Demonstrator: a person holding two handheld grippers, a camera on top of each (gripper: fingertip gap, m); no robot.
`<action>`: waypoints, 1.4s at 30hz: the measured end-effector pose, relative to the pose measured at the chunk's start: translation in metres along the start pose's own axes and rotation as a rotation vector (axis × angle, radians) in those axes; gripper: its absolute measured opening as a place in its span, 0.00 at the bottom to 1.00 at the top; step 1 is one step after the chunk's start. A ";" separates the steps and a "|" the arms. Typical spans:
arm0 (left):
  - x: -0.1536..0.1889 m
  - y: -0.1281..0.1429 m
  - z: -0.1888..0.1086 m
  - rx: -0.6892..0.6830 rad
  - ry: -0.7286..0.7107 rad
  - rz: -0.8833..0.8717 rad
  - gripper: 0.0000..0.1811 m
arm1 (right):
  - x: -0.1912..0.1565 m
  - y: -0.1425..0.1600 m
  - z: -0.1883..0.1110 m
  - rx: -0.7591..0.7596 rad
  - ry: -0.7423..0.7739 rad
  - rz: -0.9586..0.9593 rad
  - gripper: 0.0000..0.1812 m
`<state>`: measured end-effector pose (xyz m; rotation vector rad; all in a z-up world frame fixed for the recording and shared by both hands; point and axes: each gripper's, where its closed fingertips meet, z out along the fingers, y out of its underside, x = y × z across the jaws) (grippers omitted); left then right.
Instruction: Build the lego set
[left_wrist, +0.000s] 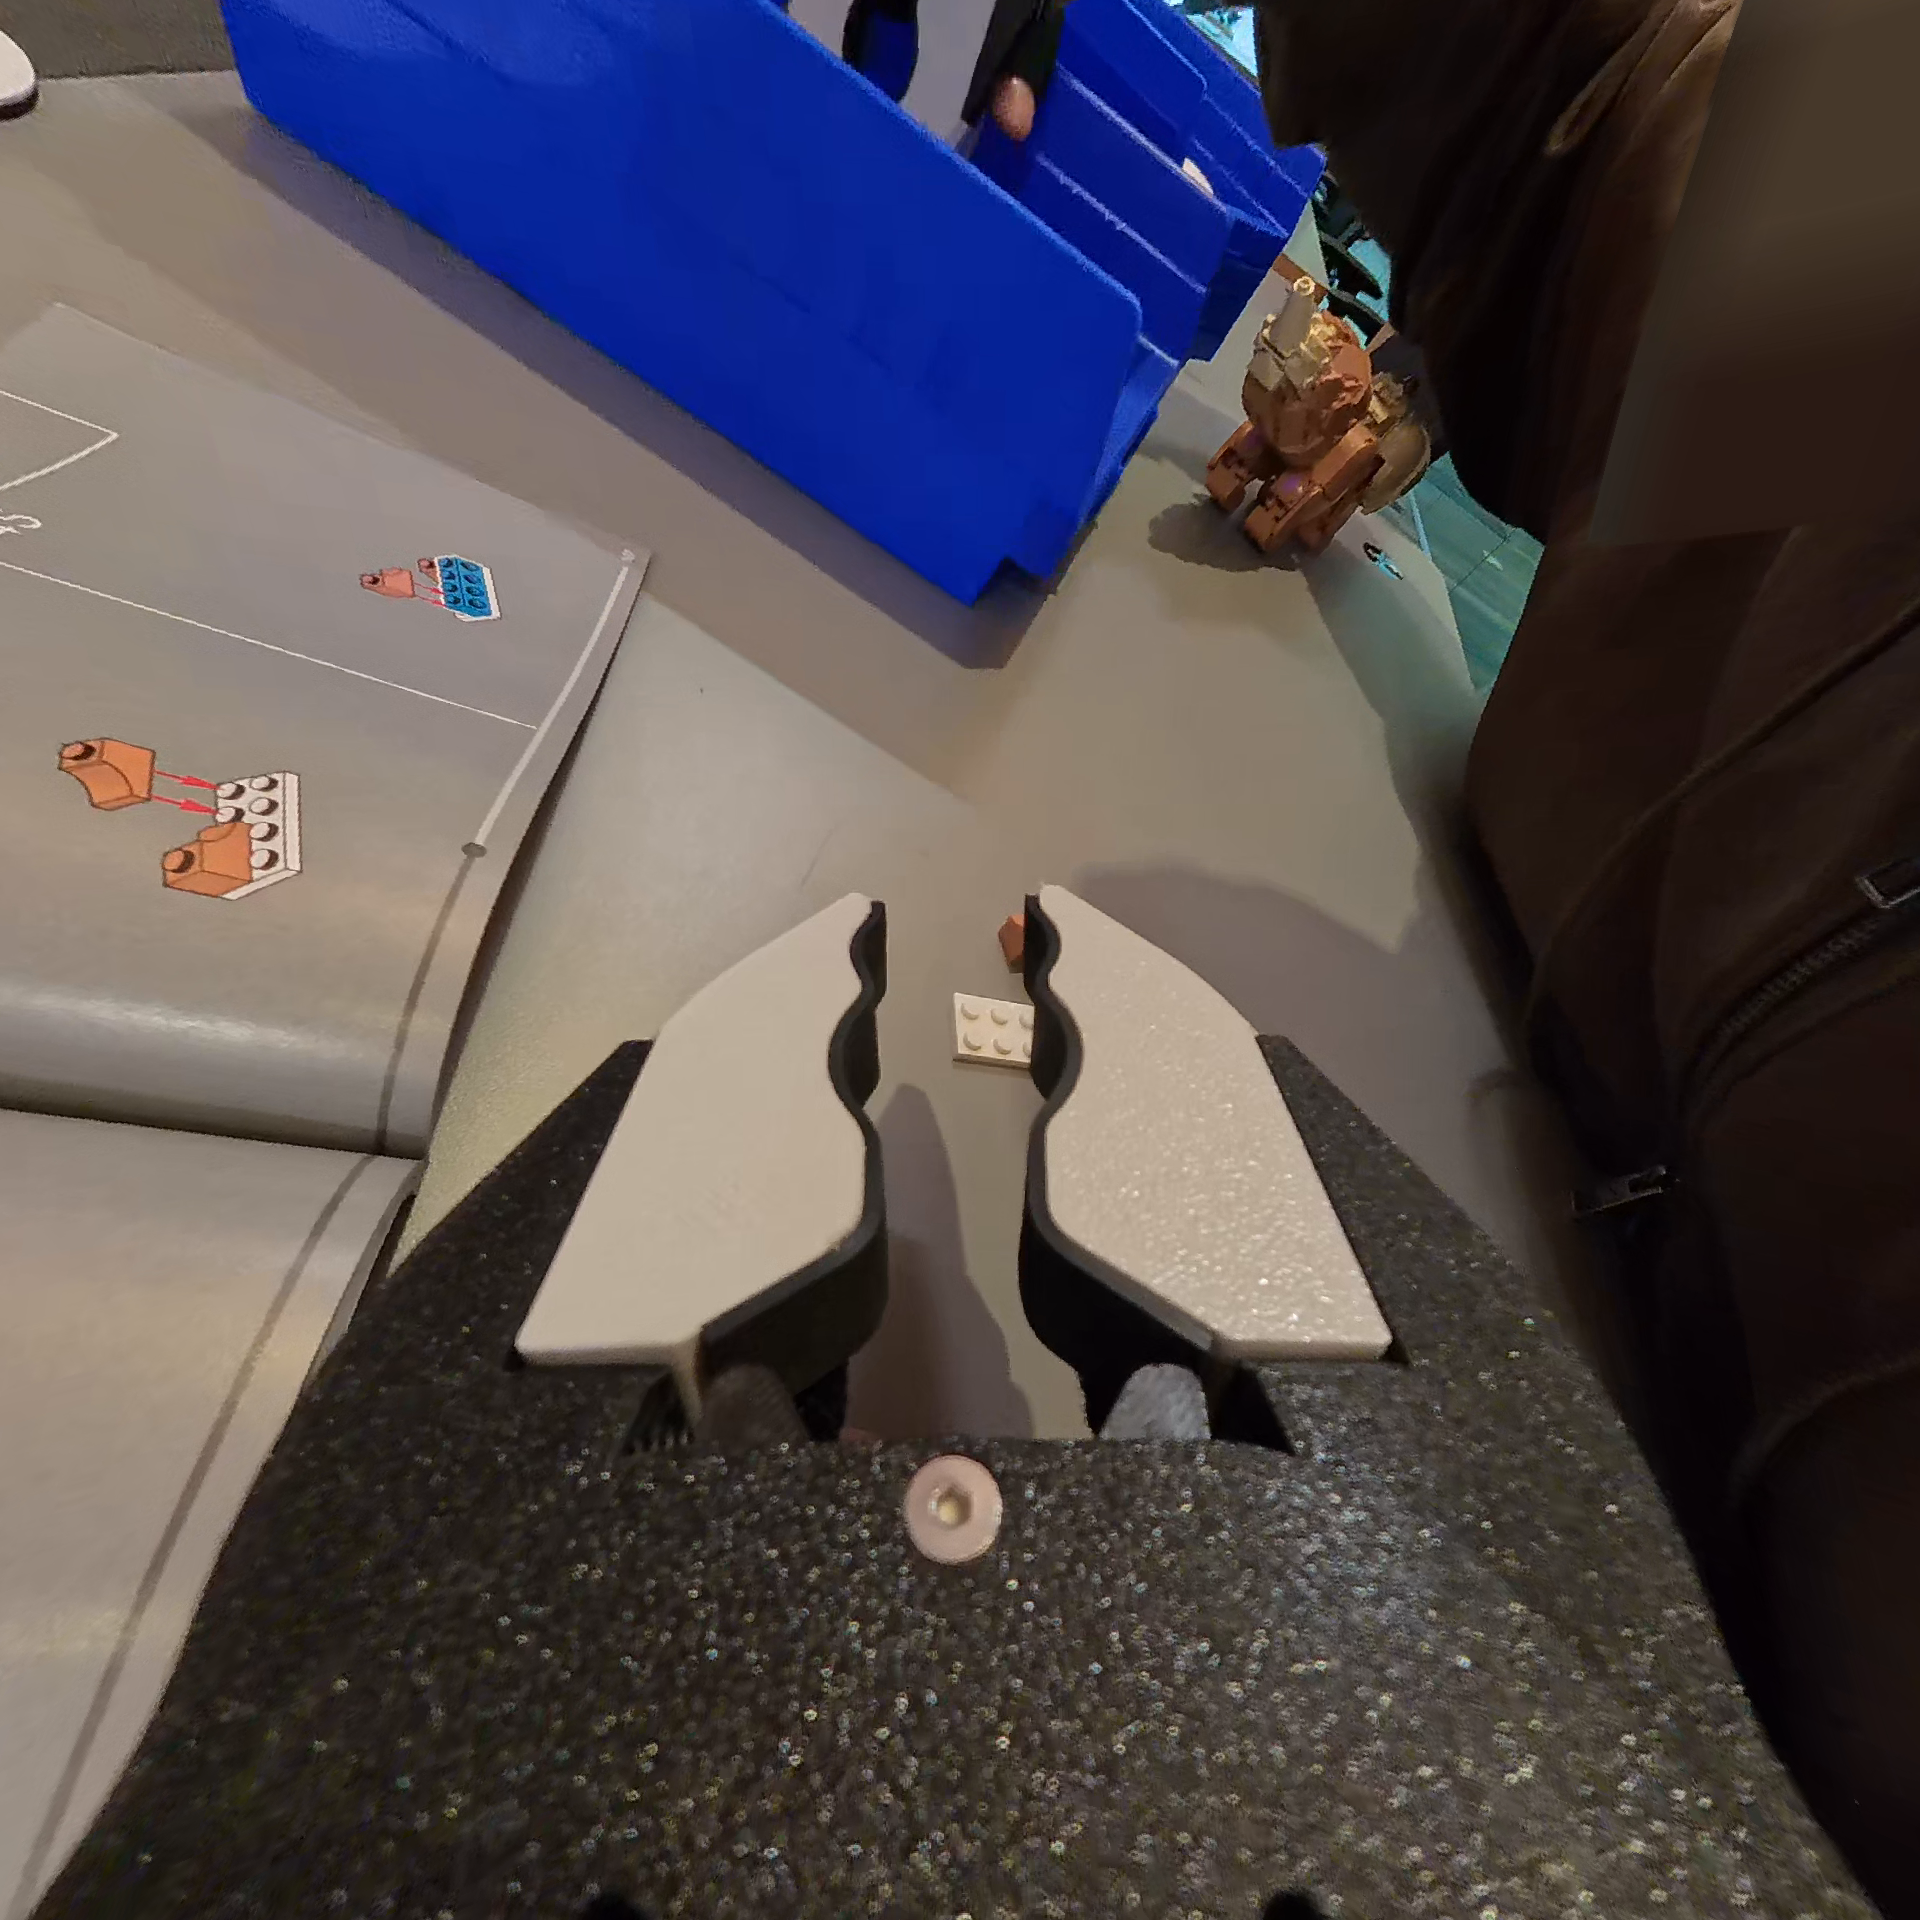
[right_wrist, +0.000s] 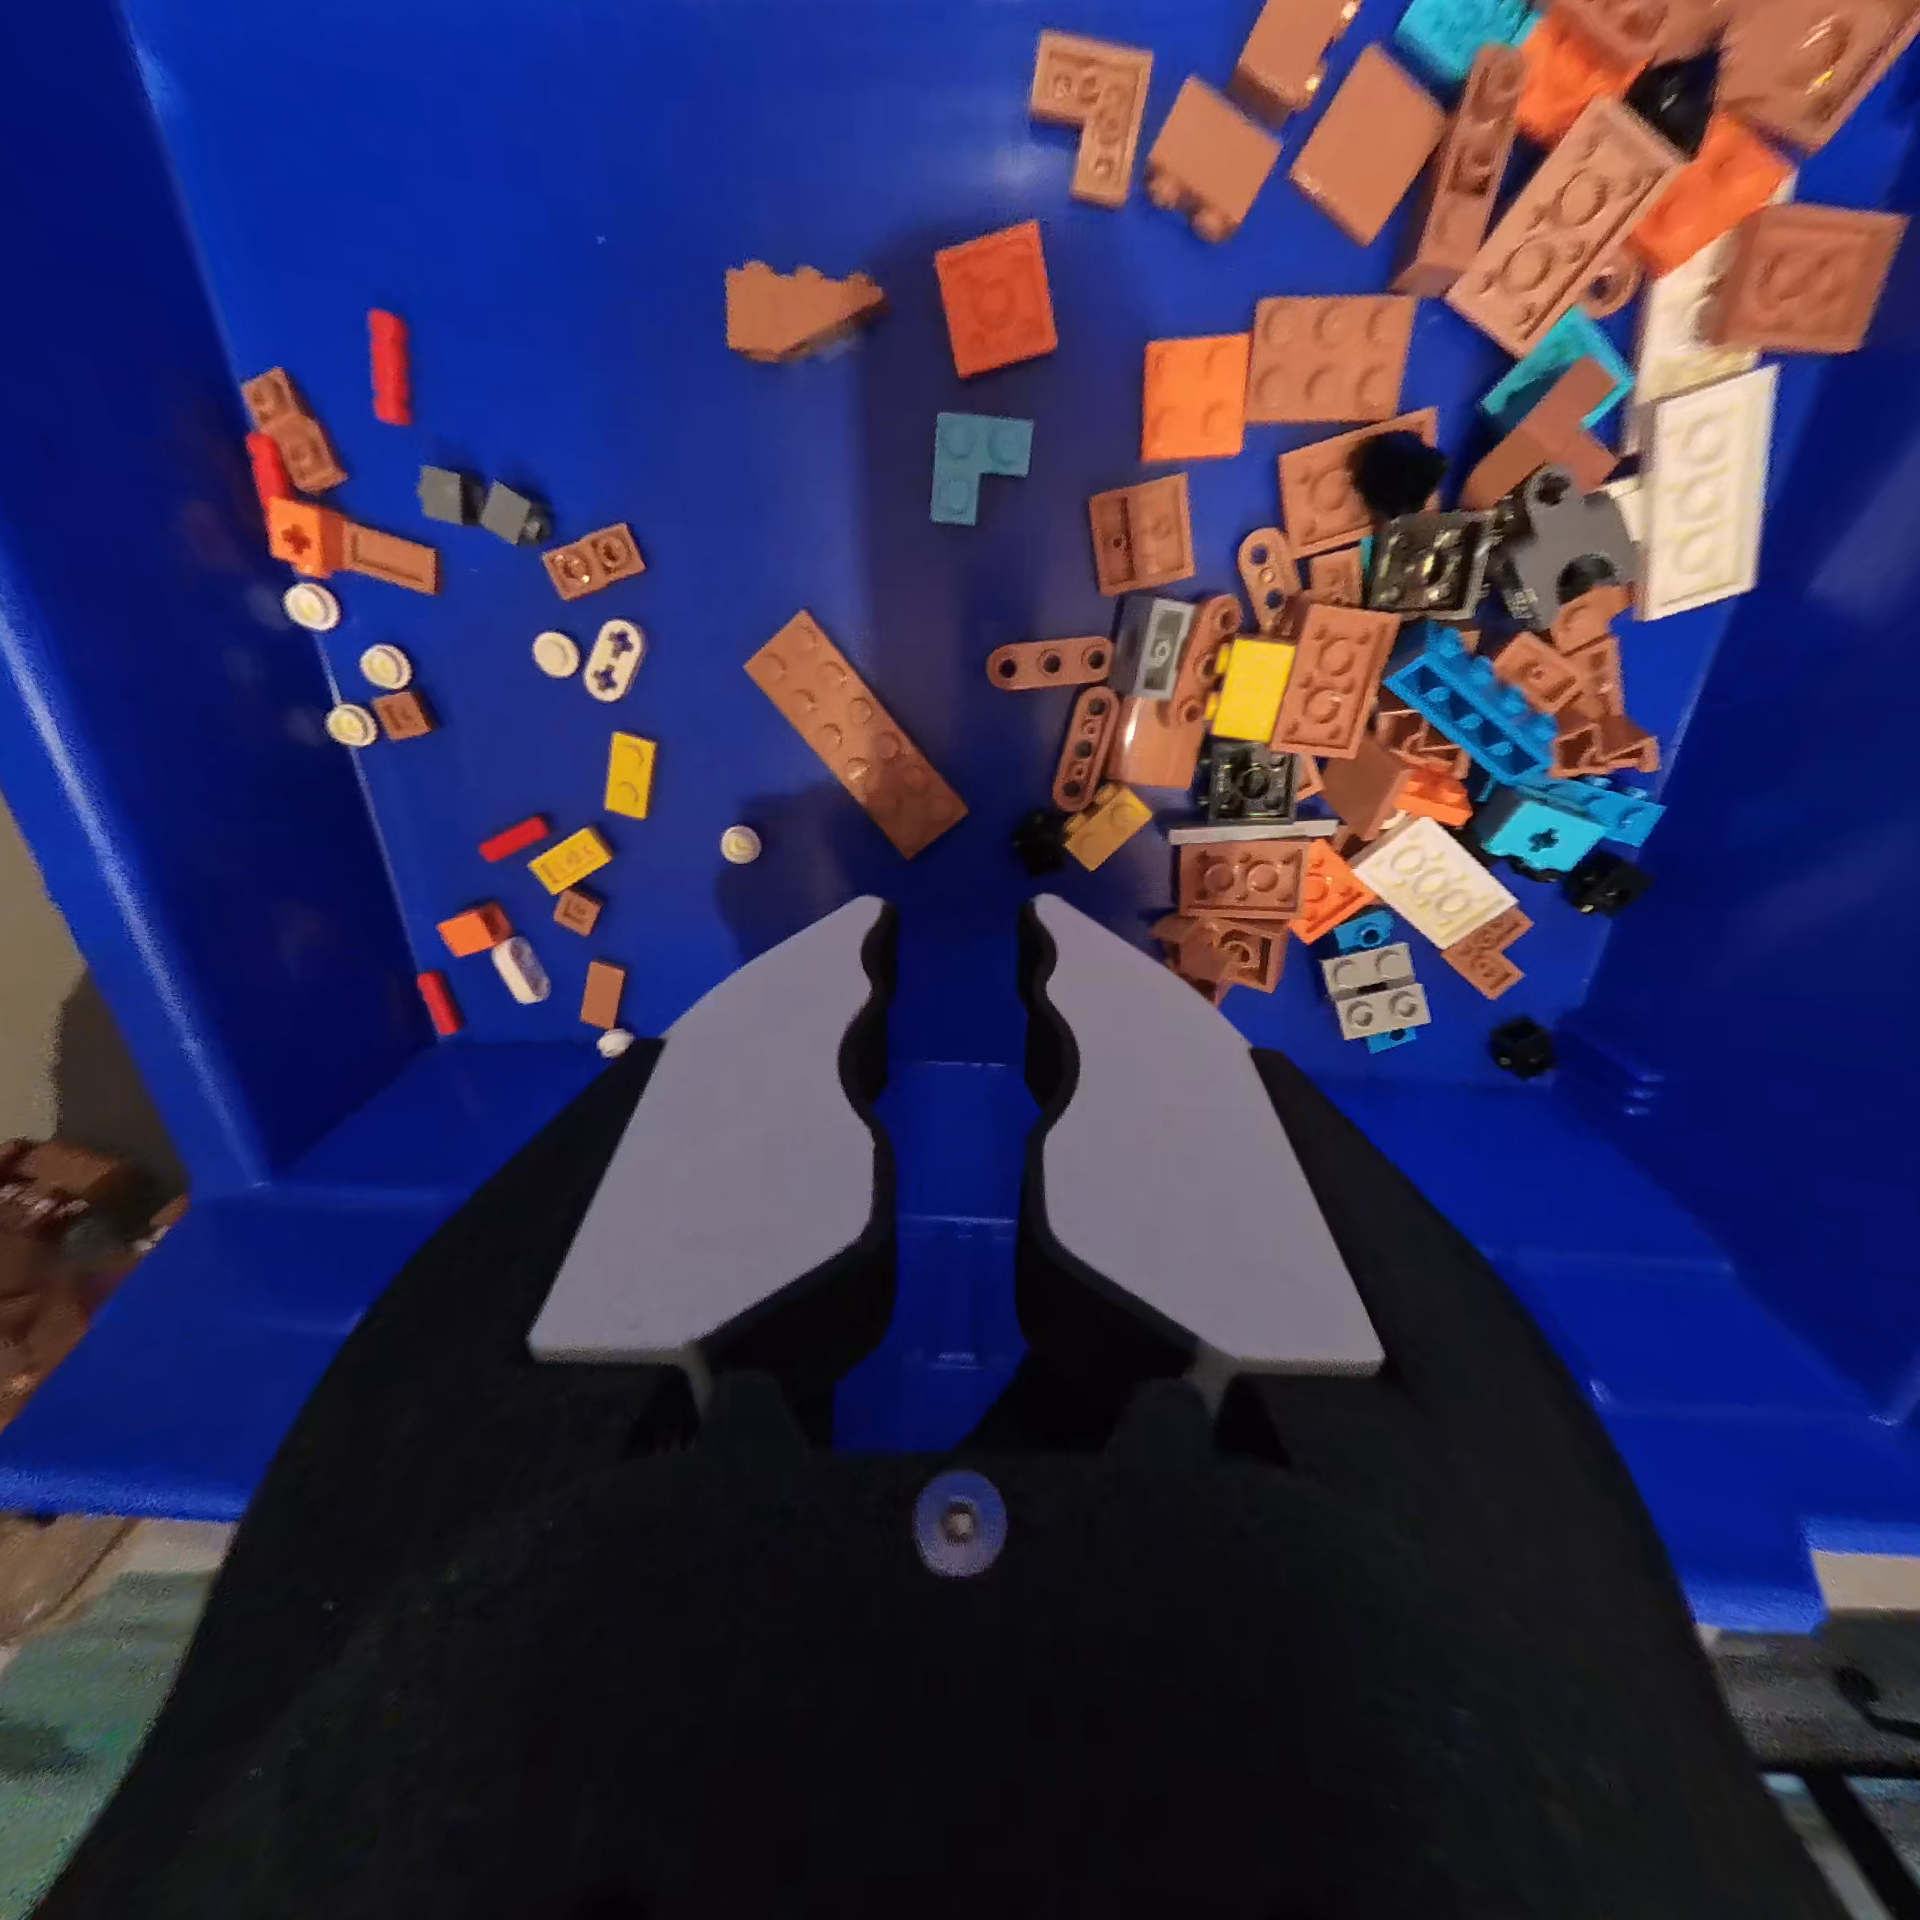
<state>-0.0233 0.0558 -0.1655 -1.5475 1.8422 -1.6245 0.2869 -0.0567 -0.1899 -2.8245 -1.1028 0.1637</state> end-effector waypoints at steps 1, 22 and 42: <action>0.000 0.000 0.000 -0.001 -0.001 0.001 0.14 | -0.002 0.003 0.000 -0.008 -0.020 0.014 0.13; 0.000 0.001 0.001 -0.004 0.003 0.000 0.14 | -0.014 0.044 0.002 -0.155 -0.145 0.173 0.17; 0.003 0.001 0.000 -0.002 0.013 0.007 0.14 | -0.013 0.117 0.007 -0.666 -0.095 0.245 0.31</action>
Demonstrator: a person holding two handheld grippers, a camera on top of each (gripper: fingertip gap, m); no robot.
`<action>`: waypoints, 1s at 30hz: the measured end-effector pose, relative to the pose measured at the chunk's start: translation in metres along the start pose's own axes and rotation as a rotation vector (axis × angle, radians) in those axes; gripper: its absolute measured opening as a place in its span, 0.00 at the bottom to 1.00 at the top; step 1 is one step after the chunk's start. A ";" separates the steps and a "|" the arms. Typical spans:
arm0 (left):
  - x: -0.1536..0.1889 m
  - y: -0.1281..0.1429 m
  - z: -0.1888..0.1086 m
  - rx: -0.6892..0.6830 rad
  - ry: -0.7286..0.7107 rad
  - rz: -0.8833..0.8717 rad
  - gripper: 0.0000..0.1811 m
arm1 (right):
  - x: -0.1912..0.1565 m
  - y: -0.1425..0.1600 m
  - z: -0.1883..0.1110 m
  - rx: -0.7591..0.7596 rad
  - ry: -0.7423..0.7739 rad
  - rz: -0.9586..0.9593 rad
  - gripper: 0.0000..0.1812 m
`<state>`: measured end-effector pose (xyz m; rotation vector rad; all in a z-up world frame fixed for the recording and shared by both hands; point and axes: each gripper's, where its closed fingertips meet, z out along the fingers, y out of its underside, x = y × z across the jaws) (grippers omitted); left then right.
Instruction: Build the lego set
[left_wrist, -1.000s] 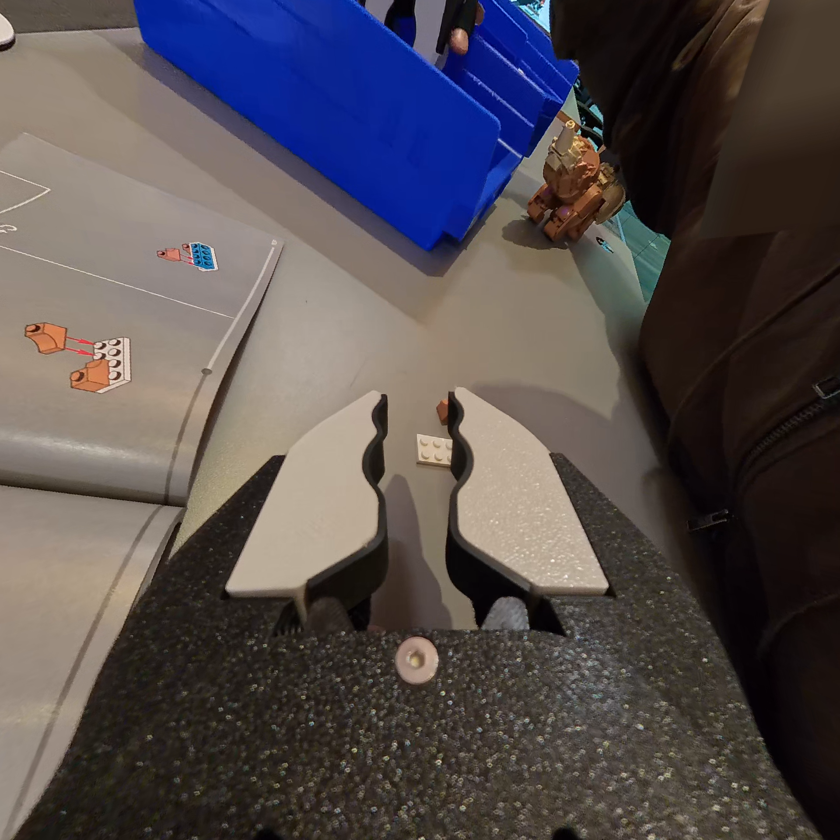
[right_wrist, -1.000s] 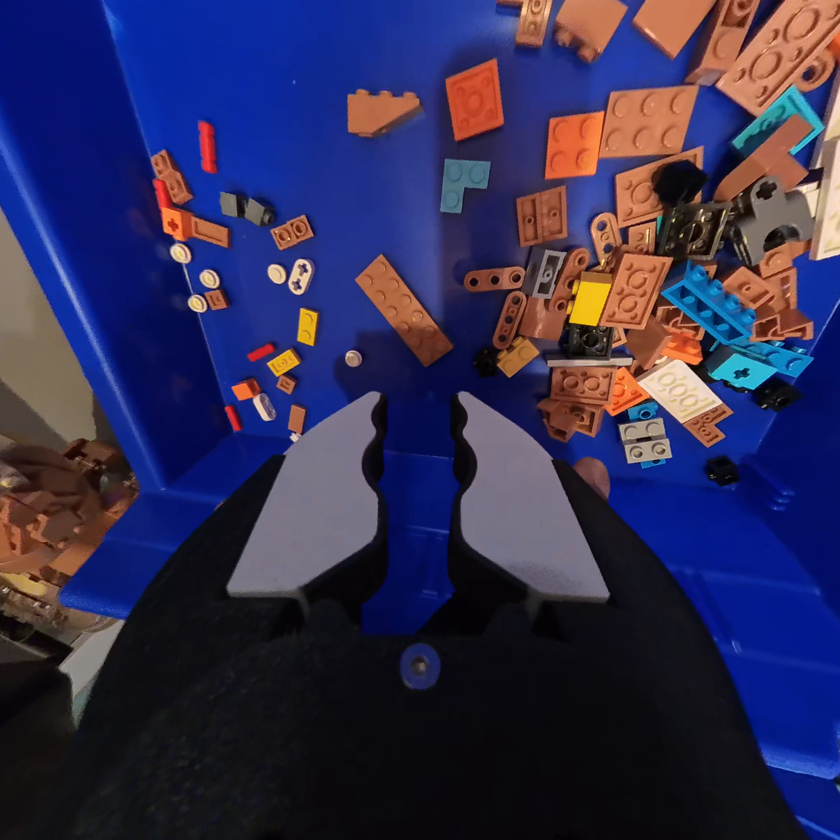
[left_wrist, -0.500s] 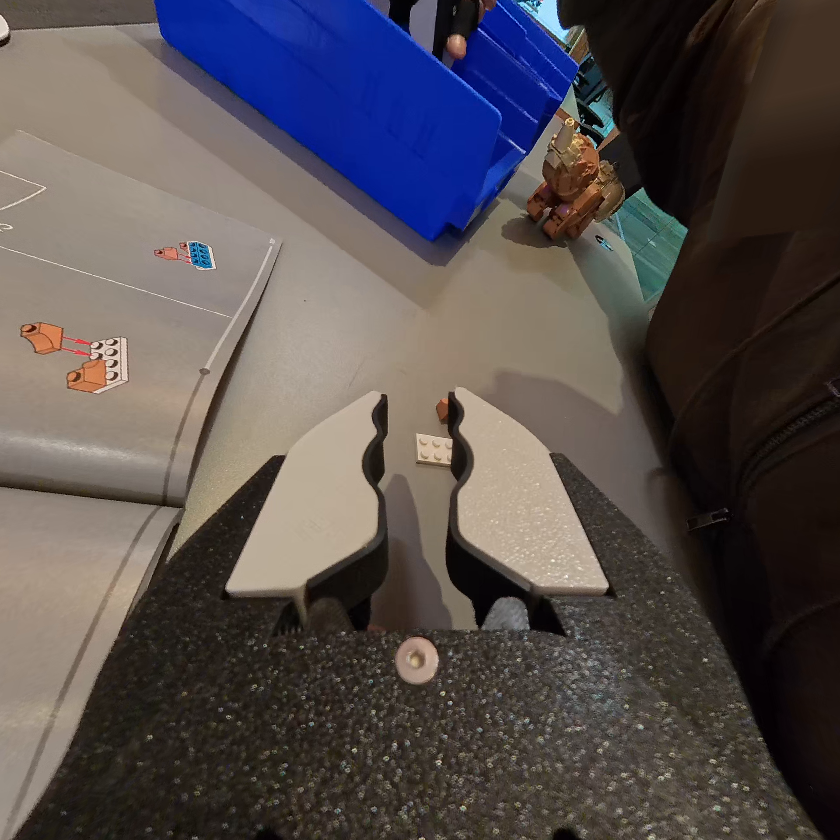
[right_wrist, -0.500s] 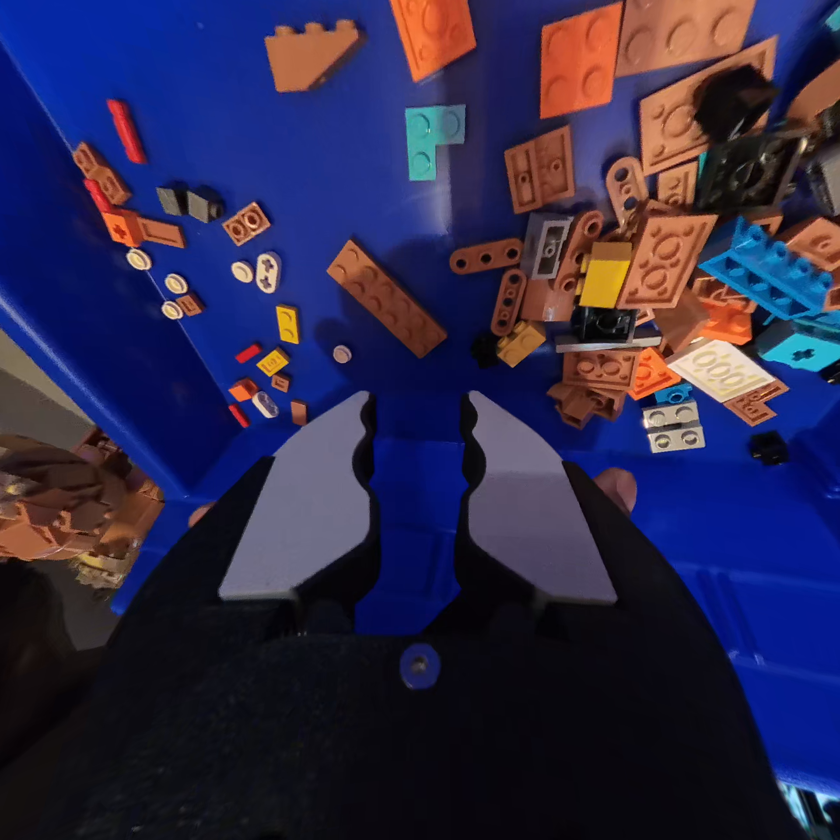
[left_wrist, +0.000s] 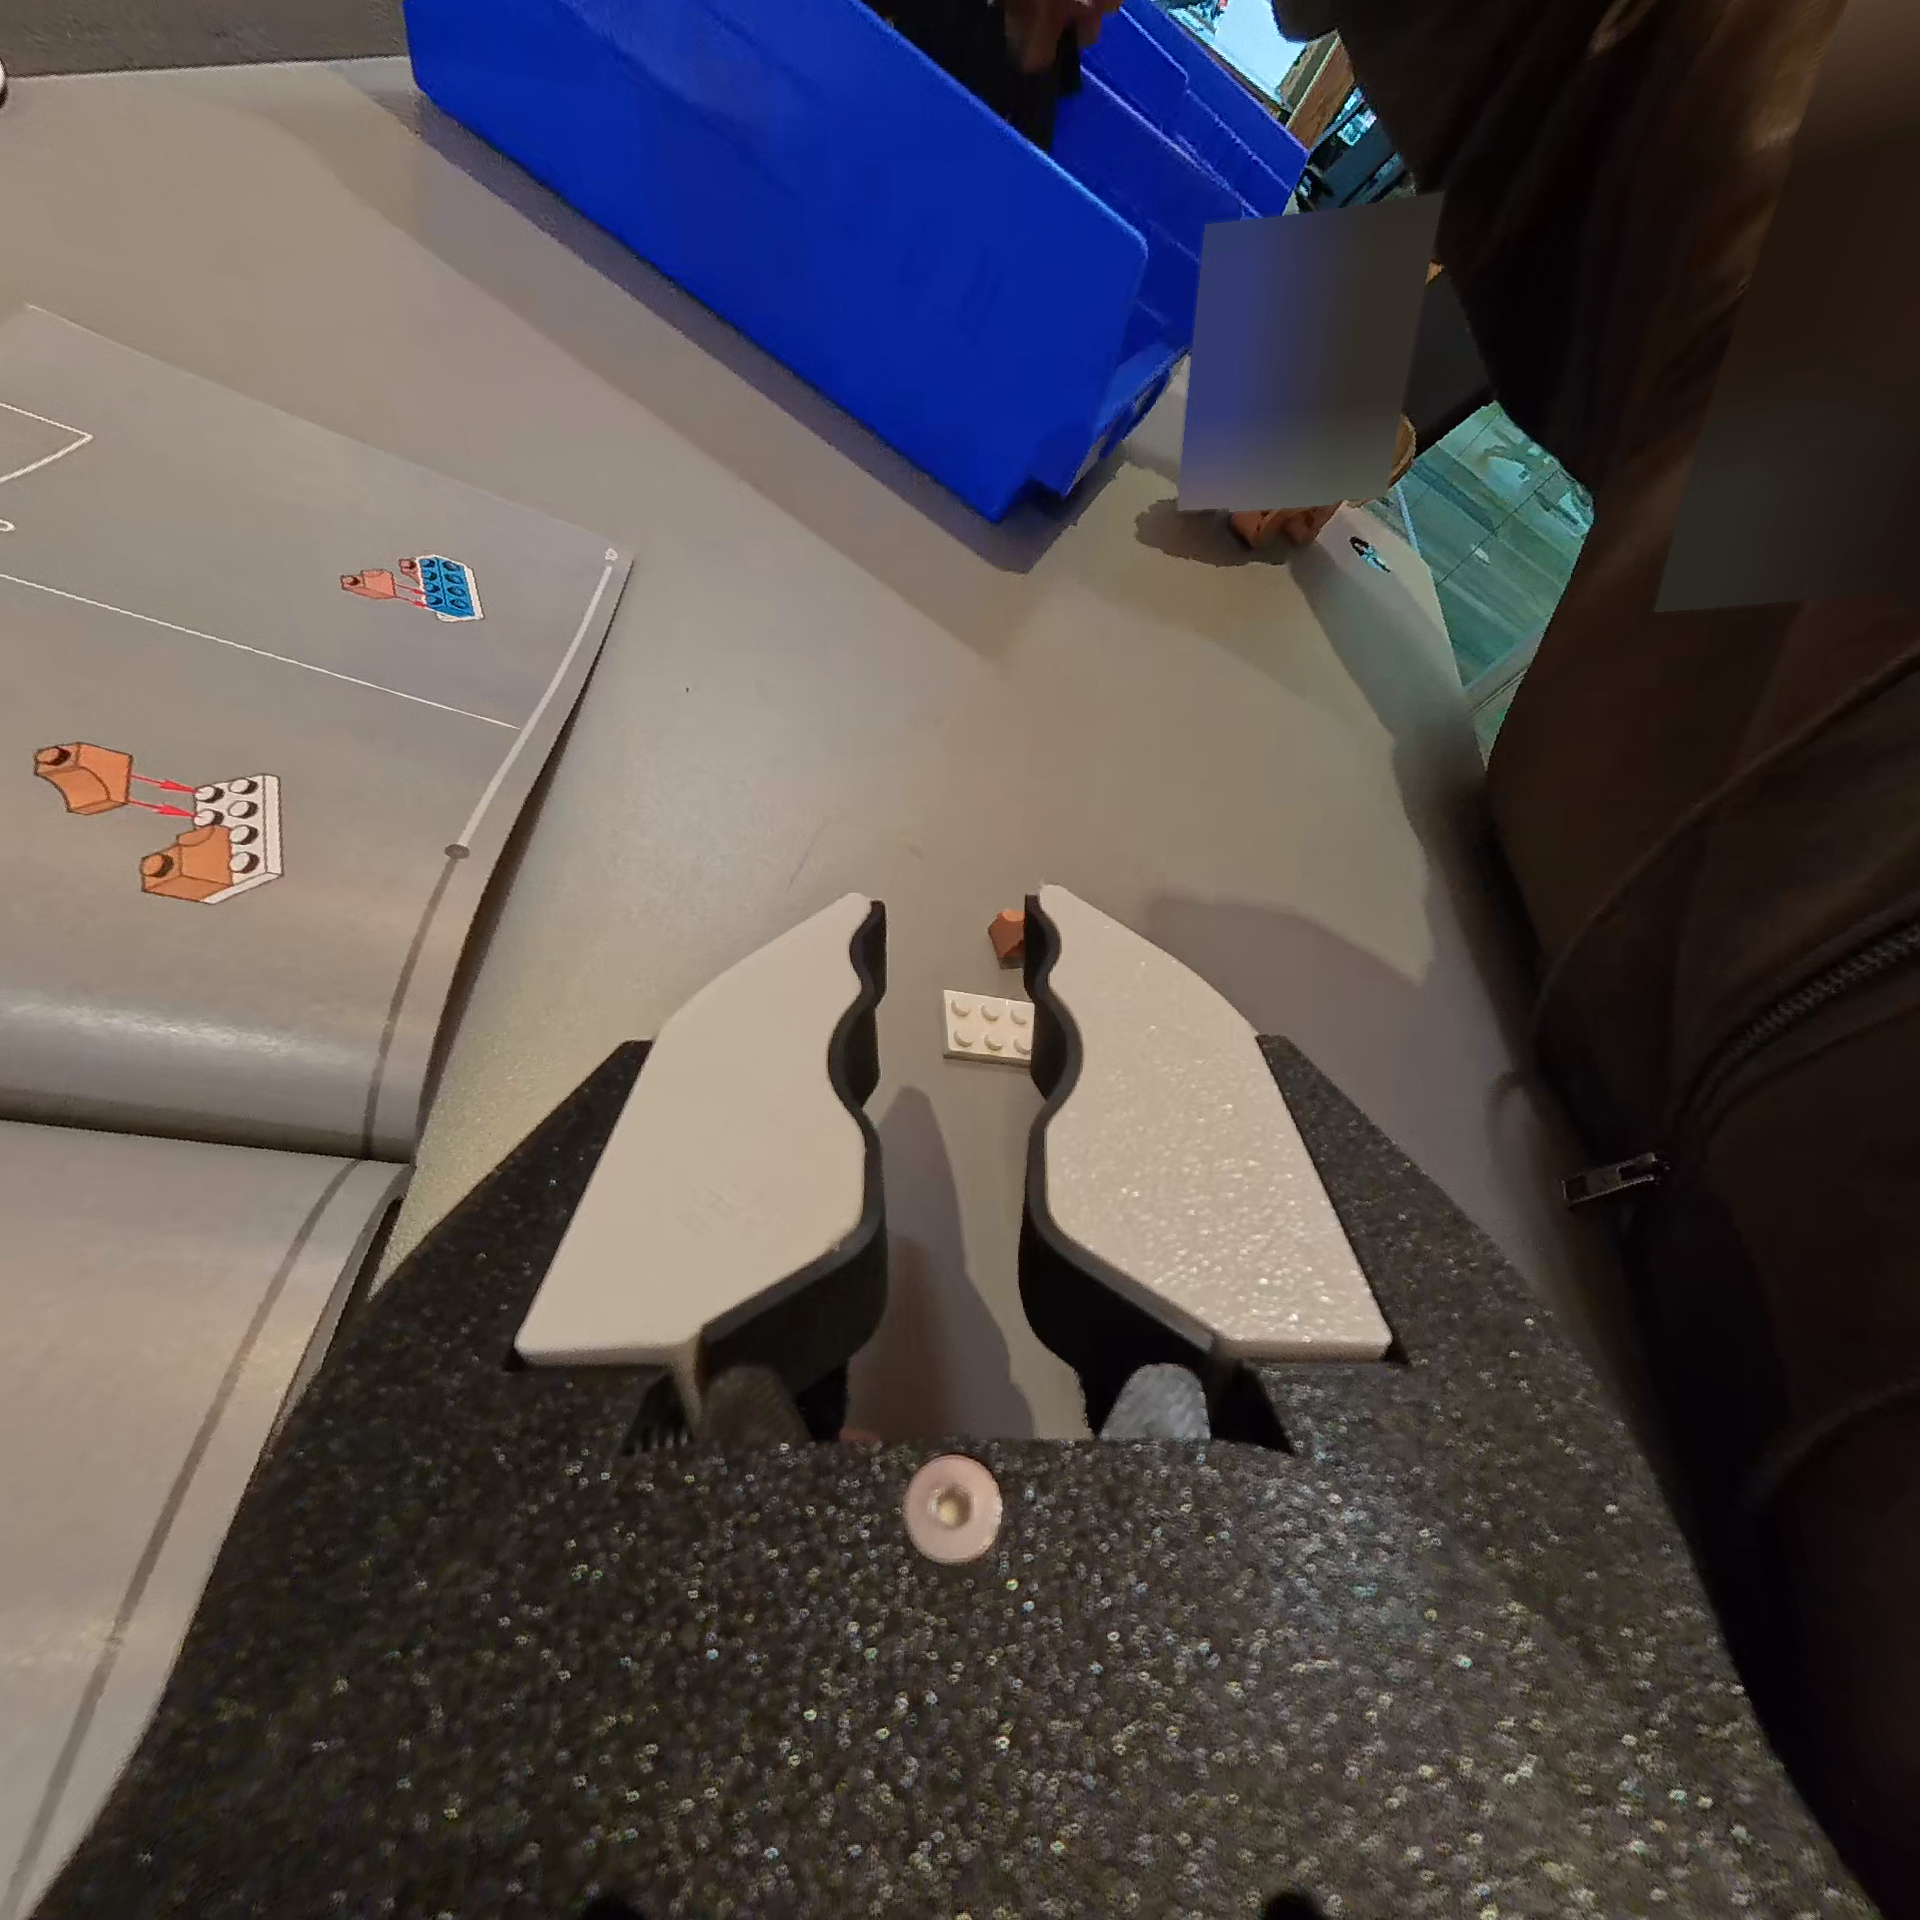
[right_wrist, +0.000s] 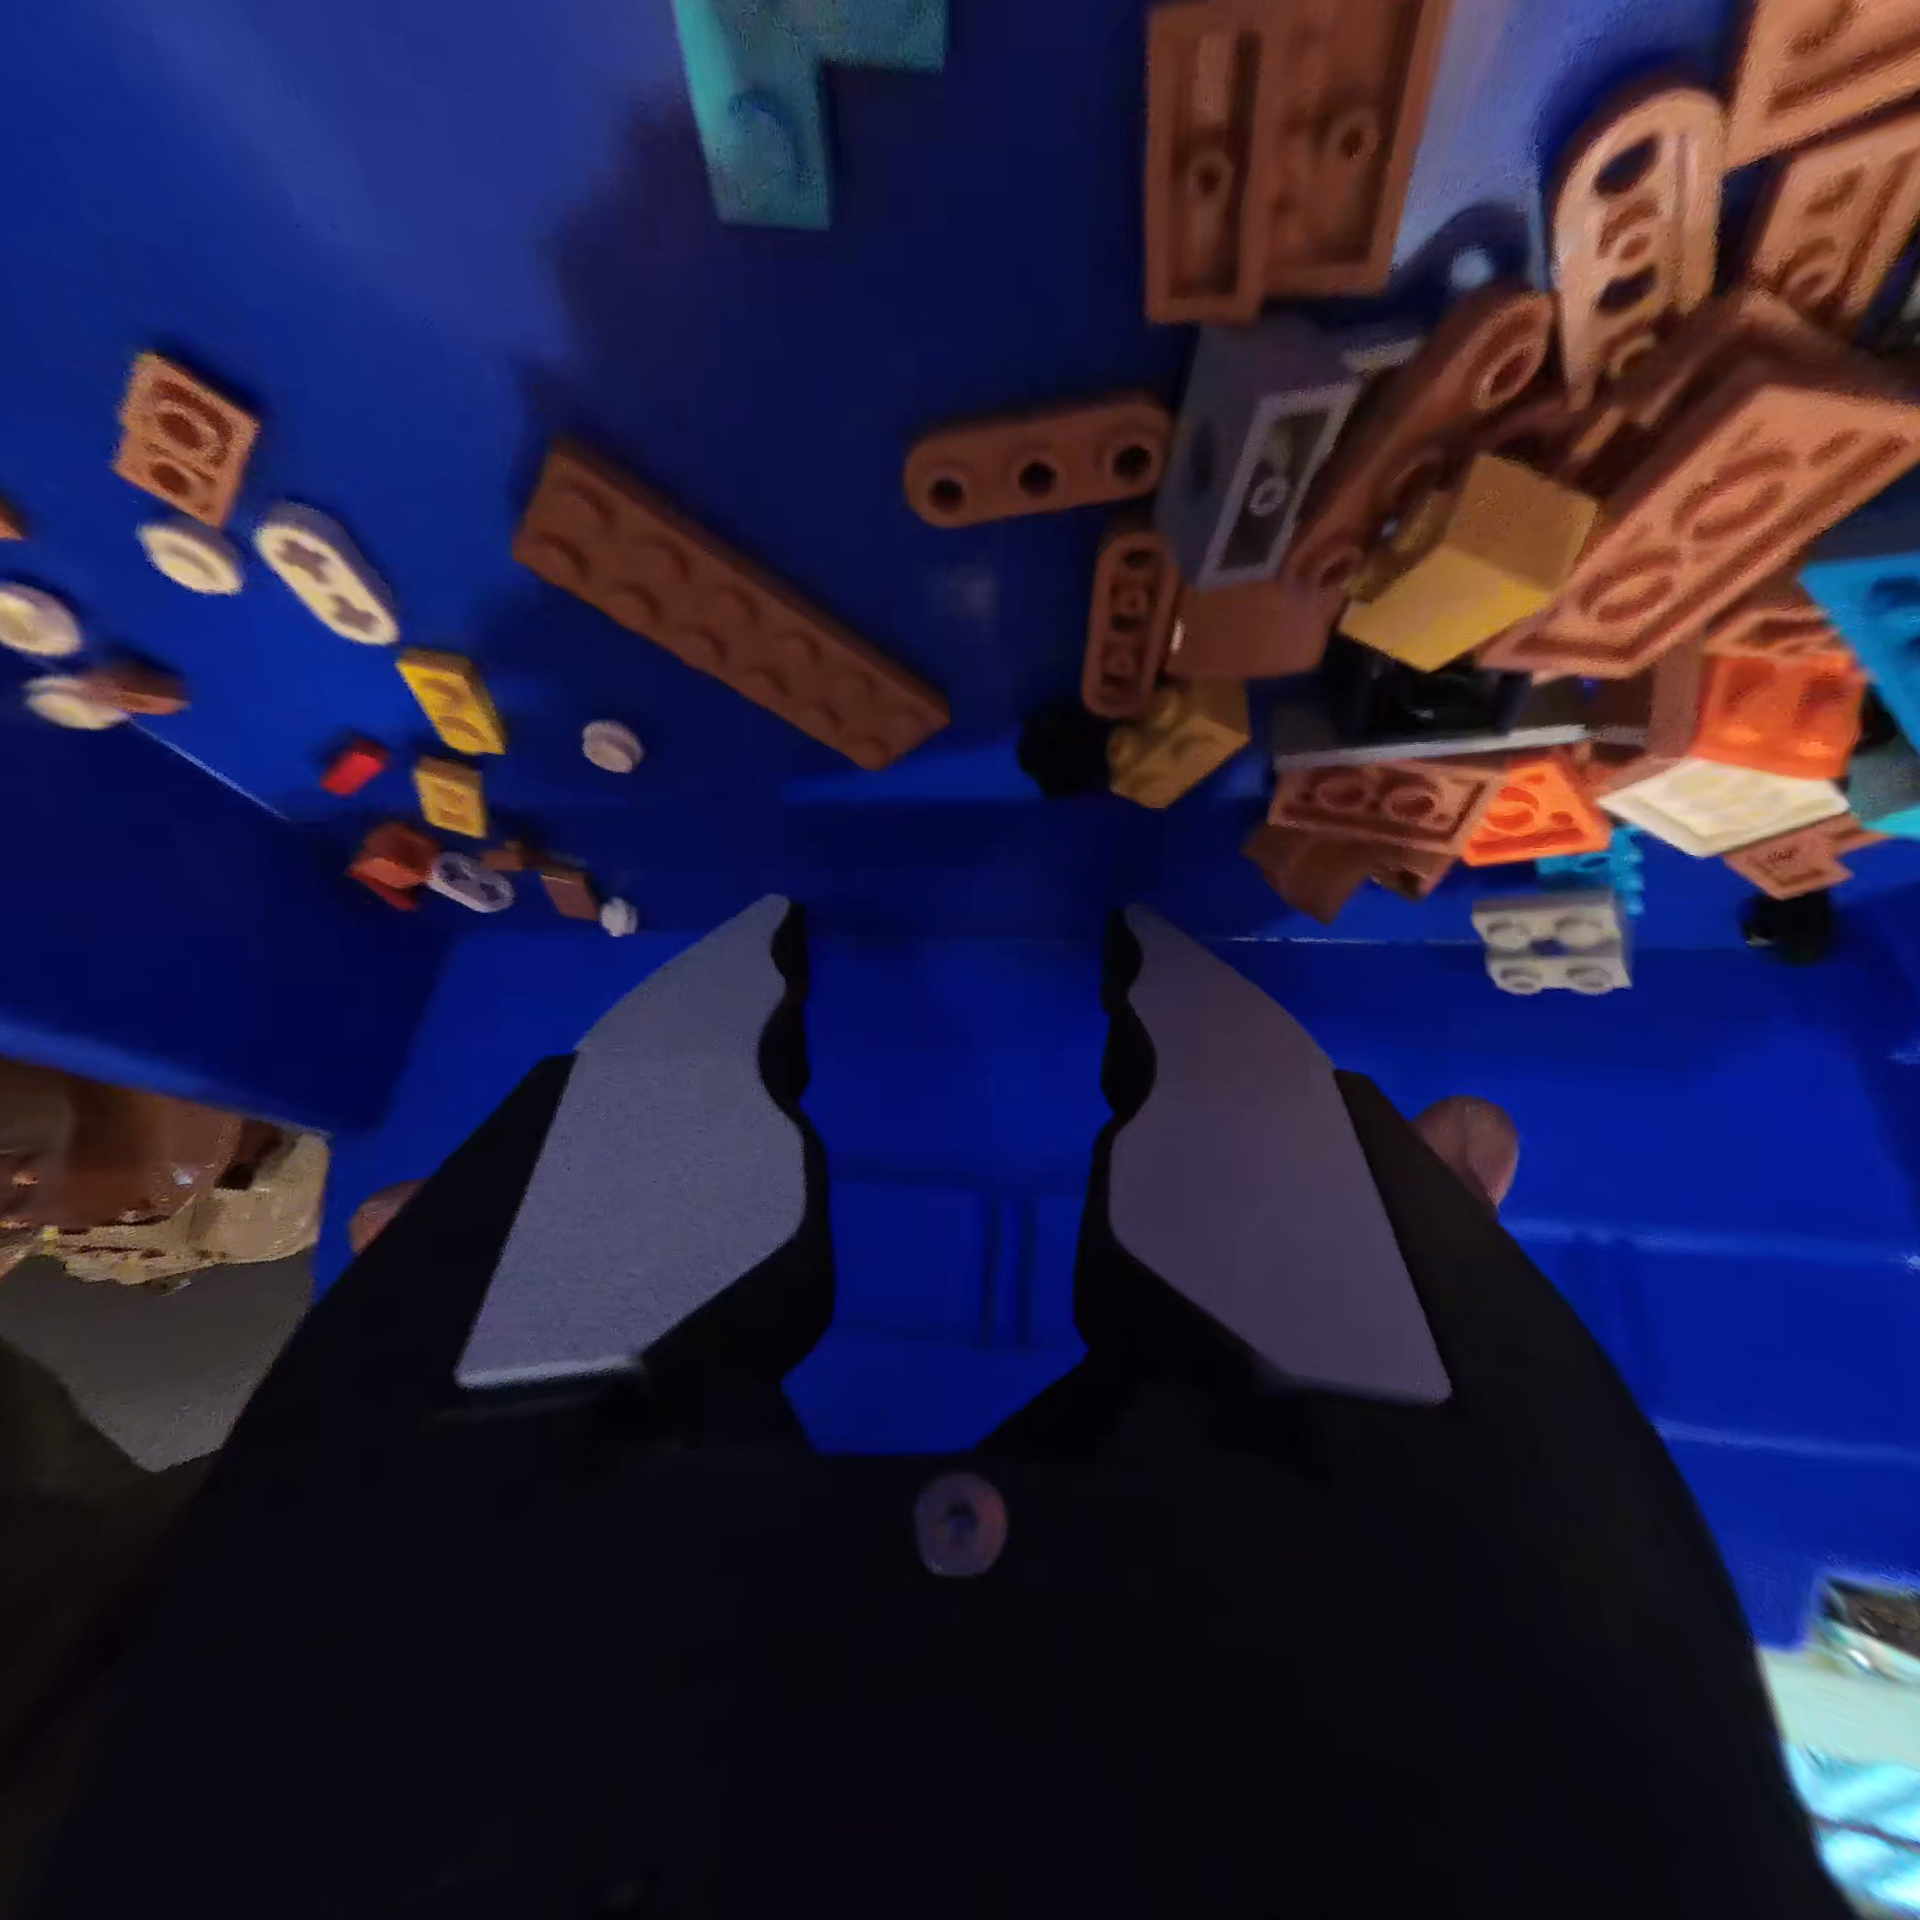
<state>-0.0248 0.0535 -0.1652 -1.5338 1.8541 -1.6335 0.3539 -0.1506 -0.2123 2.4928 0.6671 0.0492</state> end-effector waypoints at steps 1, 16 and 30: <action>0.000 0.000 0.000 0.000 0.000 0.003 0.14 | 0.000 -0.001 -0.001 0.023 -0.013 0.001 0.31; 0.000 0.000 0.000 -0.002 -0.002 -0.002 0.14 | 0.098 -0.057 -0.092 0.710 0.438 -0.042 0.14; 0.000 0.001 0.000 -0.005 -0.001 -0.001 0.14 | 0.105 -0.073 -0.077 0.595 0.449 -0.116 0.09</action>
